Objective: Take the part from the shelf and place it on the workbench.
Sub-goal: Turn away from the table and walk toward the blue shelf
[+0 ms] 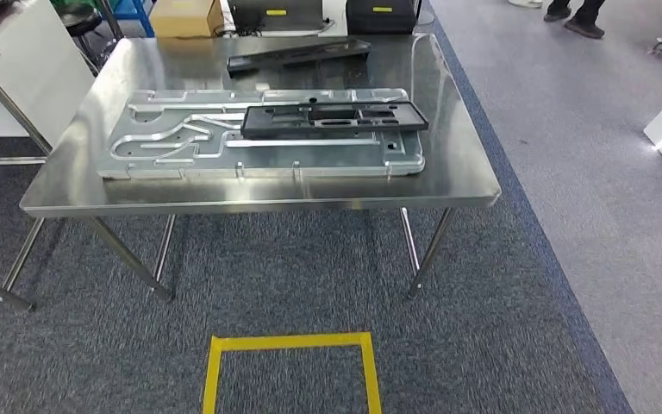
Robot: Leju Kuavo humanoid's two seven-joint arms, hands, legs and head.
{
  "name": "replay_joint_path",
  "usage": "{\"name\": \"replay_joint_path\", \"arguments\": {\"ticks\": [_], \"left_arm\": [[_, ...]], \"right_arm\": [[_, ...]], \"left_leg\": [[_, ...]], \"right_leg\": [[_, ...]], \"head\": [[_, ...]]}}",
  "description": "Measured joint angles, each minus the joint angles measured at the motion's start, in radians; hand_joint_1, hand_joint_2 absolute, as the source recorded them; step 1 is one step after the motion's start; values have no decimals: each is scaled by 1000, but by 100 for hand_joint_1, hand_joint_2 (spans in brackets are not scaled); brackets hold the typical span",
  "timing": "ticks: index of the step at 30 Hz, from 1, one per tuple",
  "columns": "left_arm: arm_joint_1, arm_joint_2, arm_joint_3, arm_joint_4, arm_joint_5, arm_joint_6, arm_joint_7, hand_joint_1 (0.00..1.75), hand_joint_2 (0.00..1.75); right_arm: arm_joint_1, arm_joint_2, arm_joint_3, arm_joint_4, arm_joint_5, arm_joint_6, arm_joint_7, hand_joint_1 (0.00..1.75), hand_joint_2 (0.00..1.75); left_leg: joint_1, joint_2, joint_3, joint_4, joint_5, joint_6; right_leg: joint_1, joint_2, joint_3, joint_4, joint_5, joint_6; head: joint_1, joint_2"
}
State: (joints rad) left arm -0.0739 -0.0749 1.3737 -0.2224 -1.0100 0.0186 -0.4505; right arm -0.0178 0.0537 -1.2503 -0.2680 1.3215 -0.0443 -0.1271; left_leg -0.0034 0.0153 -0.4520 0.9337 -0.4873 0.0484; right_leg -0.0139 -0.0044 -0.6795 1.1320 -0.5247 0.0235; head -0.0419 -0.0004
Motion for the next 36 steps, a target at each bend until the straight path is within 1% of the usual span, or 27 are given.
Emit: {"name": "replay_joint_path", "arguments": {"ticks": [1,2,3,4,5,6,8,9,10,12,13,16,17,18,19,21,23,24,26,28,29,31,32,33,34,35,36], "left_arm": [[0,0,0,0,-2,0,0,0,0],[0,0,0,0,-4,-1,0,0,0],[0,0,0,0,-7,-2,0,0,0],[0,0,-1,0,-9,-3,0,0,0],[0,-1,-1,0,-12,-3,0,0,0],[-1,-1,-2,0,-14,-3,0,0,0],[-2,-2,-4,0,-16,-3,0,0,0],[-3,-2,-4,0,-17,-2,0,0,0],[-3,-2,-5,0,-18,-1,1,0,0],[-3,-2,-5,0,-19,1,3,0,0],[-1,-2,-5,0,-20,2,5,0,0],[0,-4,-5,1,-25,5,9,0,0],[0,-4,-5,1,-25,6,9,0,0],[-1,-4,-5,1,-26,8,9,0,0],[-1,-4,-5,1,-27,10,9,0,0],[-2,-4,-5,1,-28,14,9,0,0],[-7,-3,-6,1,-28,17,10,0,0],[-8,-3,-6,1,-28,19,11,0,0],[-8,-4,-6,1,-27,24,15,0,0],[-7,-4,-6,1,-26,31,24,0,0],[-6,-4,-5,1,-25,35,29,0,0],[-6,-4,-5,1,-26,43,41,0,0],[-5,-4,-5,1,-27,48,46,0,0],[-5,-4,-5,1,-27,51,51,0,0],[-4,-4,-5,1,-28,55,57,0,0],[-4,-5,-5,1,-30,59,62,0,0],[-4,-5,-5,1,-31,62,66,0,0]], "right_arm": [[-1,0,1,4,1,3,0,0,0],[-1,0,2,7,2,5,0,0,0],[-2,0,3,10,3,7,-1,0,0],[-3,0,4,13,4,9,-2,0,0],[-3,1,5,16,4,11,-4,0,0],[-5,1,6,18,5,13,-5,0,0],[-11,1,9,20,6,16,-7,0,0],[-13,2,10,22,7,17,-7,0,0],[-14,2,10,24,8,17,-6,0,0],[-14,5,10,28,9,19,0,0,0],[-15,6,10,30,9,20,3,0,0],[-15,8,10,33,9,25,9,0,0],[-14,8,10,34,9,28,10,0,0],[-14,9,10,35,9,30,10,0,0],[-13,9,10,36,9,33,10,0,0],[-14,11,10,38,8,35,10,0,0],[-15,15,10,39,8,35,9,0,0],[-15,16,10,40,8,35,8,0,0],[-14,17,10,40,8,35,6,0,0],[-13,18,10,41,9,36,4,0,0],[-13,18,10,41,9,36,3,0,0],[-12,19,10,43,9,37,2,0,0],[-12,19,10,44,9,37,1,0,0],[-11,19,10,44,8,37,1,0,44],[-11,19,10,44,7,37,1,0,87],[-11,19,9,44,6,36,1,0,131],[-11,18,9,44,5,36,2,0,175]], "left_leg": [[-1,0,-19,2,13,1],[-2,1,-38,6,26,0],[-2,1,-58,13,37,-1],[-2,2,-79,22,47,-4],[-2,2,-99,33,55,-6],[-2,1,-118,45,61,-10],[-5,1,-146,68,72,-19],[-5,1,-153,74,79,-25],[-4,1,-157,76,87,-31],[-1,-1,-167,83,87,-43],[1,-3,-177,103,60,-50],[9,-7,-221,263,-87,-67],[12,-7,-227,321,-111,-72],[13,-7,-221,355,-111,-74],[15,-7,-199,355,-90,-75],[16,-8,-103,251,-38,-71],[12,-10,7,91,-45,-60],[9,-10,38,39,-58,-52],[5,-10,43,9,-61,-36],[6,-6,30,5,-43,-19],[7,-5,21,3,-31,-11],[6,-3,-3,4,-11,-3],[4,-3,-15,5,-3,-2],[3,-2,-27,8,4,-3],[2,-2,-38,12,10,-4],[2,-2,-47,17,14,-6],[2,-2,-54,23,16,-8]], "right_leg": [[-1,0,-11,67,-42,3],[-1,0,-15,124,-60,6],[-1,0,-7,154,-50,8],[-1,0,18,150,-22,8],[-1,0,60,112,7,7],[-1,0,117,44,19,5],[3,1,217,-101,-5,-4],[6,2,241,-142,-21,-10],[8,2,245,-158,-25,-17],[6,-2,227,-159,-6,-33],[4,-4,215,-160,7,-41],[4,-8,166,-160,47,-51],[4,-8,148,-158,60,-50],[5,-8,129,-155,73,-49],[5,-8,111,-152,85,-47],[4,-8,79,-144,106,-41],[7,-7,61,-138,126,-31],[7,-8,57,-138,135,-24],[6,-10,55,-145,152,-10],[3,-6,44,-129,131,1],[2,-4,32,-95,93,6],[0,0,-8,31,-10,11],[0,0,-25,96,-43,14],[0,0,-29,138,-53,16],[0,0,-13,142,-42,16],[0,0,25,102,-20,14],[0,0,79,28,3,11]], "head": [[0,0],[0,0],[0,0],[0,0],[0,0],[0,0],[0,0],[0,0],[0,0],[0,0],[0,0],[0,0],[0,0],[0,0],[0,0],[0,0],[0,0],[0,0],[0,0],[0,0],[0,0],[0,0],[0,0],[0,0],[0,0],[0,0],[0,0]]}}
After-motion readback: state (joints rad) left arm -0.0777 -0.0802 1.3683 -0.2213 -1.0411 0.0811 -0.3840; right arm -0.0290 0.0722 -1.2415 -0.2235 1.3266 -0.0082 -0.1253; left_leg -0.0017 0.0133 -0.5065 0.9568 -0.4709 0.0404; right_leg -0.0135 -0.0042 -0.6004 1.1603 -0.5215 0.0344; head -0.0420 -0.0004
